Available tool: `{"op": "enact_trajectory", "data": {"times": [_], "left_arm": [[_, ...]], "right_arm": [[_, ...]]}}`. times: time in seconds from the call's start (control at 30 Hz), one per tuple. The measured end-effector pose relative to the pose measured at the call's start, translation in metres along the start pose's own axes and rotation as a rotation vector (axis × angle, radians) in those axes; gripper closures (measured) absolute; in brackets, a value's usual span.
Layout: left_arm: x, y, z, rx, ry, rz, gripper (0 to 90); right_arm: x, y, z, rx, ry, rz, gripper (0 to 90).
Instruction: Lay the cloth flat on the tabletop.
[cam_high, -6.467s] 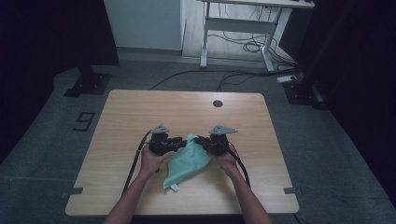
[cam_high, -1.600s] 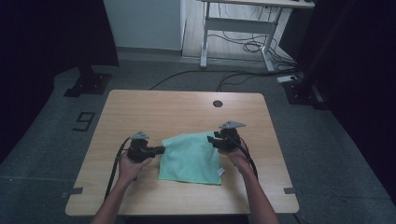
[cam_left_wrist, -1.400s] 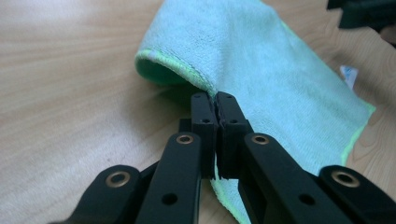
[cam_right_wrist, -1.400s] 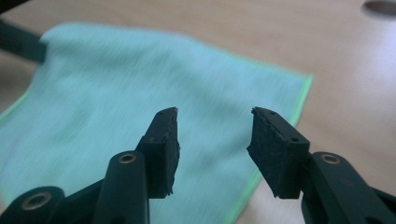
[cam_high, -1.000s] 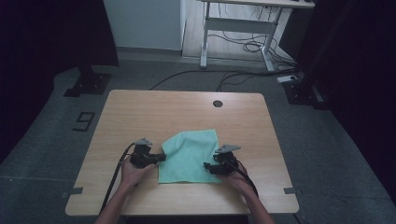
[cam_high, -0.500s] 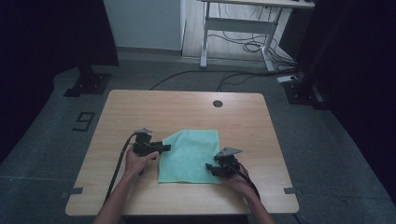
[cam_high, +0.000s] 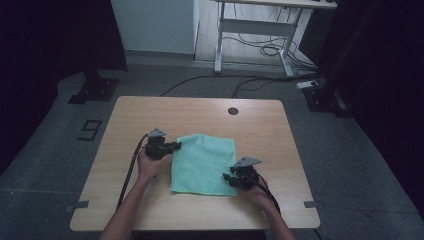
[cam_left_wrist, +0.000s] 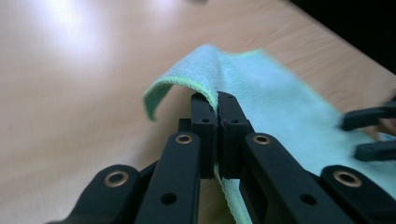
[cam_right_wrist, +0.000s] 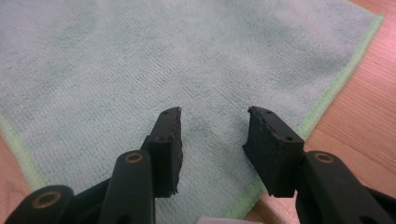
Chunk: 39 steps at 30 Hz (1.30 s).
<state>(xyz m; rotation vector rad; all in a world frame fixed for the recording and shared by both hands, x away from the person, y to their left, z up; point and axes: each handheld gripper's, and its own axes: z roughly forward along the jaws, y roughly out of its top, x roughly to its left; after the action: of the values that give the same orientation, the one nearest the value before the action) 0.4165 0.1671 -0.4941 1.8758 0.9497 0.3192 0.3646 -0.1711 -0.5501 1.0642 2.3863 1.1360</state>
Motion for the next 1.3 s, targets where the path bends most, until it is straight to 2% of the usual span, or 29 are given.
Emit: {"op": "enact_trajectory", "data": {"times": [0.03,0.07,0.1,0.2,0.23,0.27,0.33,0.37,0.4,0.47,0.53,0.63,0.8,0.93,1.13,1.2,1.3], "left_arm": [[-0.007,0.002,-0.005,-0.013,0.02,0.034,84.9],[-0.012,0.002,-0.007,-0.011,0.032,0.048,80.8],[-0.012,0.002,-0.006,0.007,0.038,0.04,74.8],[-0.001,-0.005,0.005,0.101,0.06,-0.028,59.6],[0.007,-0.011,0.011,0.154,0.062,-0.084,53.1],[0.014,-0.016,0.014,0.182,0.081,-0.117,46.9],[0.023,-0.023,0.014,0.194,0.097,-0.159,43.2],[0.026,-0.025,0.013,0.198,0.1,-0.159,40.7],[0.027,-0.026,0.01,0.196,0.115,-0.149,39.6],[0.026,-0.024,0.006,0.177,0.11,-0.148,39.6],[0.022,-0.022,0.003,0.157,0.109,-0.125,39.5],[0.013,-0.019,0.002,0.149,0.072,-0.093,39.5],[-0.008,-0.025,0.008,0.191,0.019,-0.014,38.4],[-0.018,-0.034,0.016,0.246,0.011,0.019,38.6],[-0.026,-0.046,0.022,0.287,0.01,0.038,38.5],[-0.028,-0.049,0.021,0.28,0.016,0.044,38.7],[-0.032,-0.052,0.017,0.28,0.01,0.04,38.5]], "right_arm": [[0.0,0.0,0.0,-0.001,-0.002,0.003,54.8],[-0.001,0.0,0.0,-0.002,0.0,0.003,54.9],[-0.001,0.0,0.0,-0.003,0.002,0.004,54.9],[-0.001,0.001,0.0,0.005,0.0,0.007,54.7],[-0.001,0.001,0.0,0.006,0.0,0.008,54.4],[0.0,0.001,0.0,0.009,-0.003,0.007,54.1],[0.0,0.001,-0.001,0.012,-0.004,0.007,53.5],[0.0,0.001,-0.001,0.012,-0.002,0.009,53.4],[-0.001,0.001,-0.001,0.012,0.001,0.012,53.3],[-0.001,0.001,-0.001,0.012,0.004,0.014,53.0],[-0.001,0.001,-0.001,0.012,0.005,0.013,52.7],[-0.001,0.002,-0.001,0.013,0.007,0.014,51.8],[0.0,0.005,0.0,-0.003,0.001,0.032,48.0],[0.006,0.009,0.001,-0.023,0.024,0.034,43.9],[0.01,0.008,0.01,-0.005,0.026,0.029,39.9],[0.009,0.007,0.01,-0.01,0.028,0.032,39.7],[0.011,0.005,0.008,-0.005,0.023,0.008,39.4]]}}
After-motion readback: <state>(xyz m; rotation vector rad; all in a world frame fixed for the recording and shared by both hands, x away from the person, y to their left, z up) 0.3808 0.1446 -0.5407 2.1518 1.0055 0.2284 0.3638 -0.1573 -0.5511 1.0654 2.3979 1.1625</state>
